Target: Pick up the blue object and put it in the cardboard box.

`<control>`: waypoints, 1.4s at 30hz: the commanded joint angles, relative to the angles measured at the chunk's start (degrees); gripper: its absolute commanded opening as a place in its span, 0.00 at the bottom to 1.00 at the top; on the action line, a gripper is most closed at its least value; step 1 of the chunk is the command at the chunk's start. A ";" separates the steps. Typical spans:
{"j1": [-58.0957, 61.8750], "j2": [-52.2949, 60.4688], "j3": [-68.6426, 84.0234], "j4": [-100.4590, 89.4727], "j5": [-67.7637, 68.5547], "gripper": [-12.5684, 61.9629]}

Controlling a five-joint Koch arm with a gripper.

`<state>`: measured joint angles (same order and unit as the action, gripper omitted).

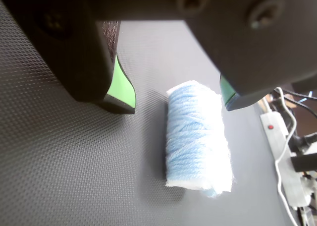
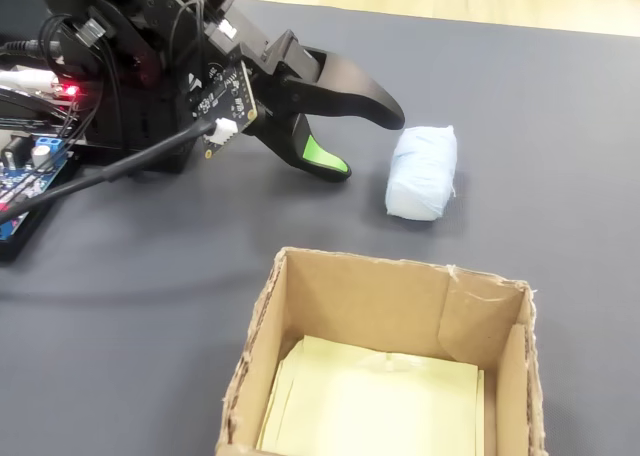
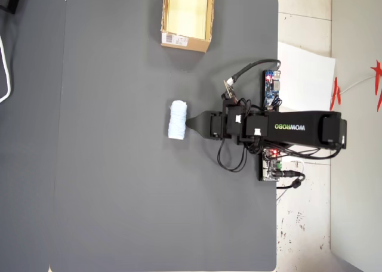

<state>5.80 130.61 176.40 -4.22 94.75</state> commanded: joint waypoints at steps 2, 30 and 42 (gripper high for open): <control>-0.44 4.92 2.29 2.72 1.14 0.62; -3.16 -2.99 -31.55 31.99 -4.83 0.61; -2.37 -26.37 -45.88 36.65 -3.08 0.61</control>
<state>3.43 104.94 135.00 32.70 89.30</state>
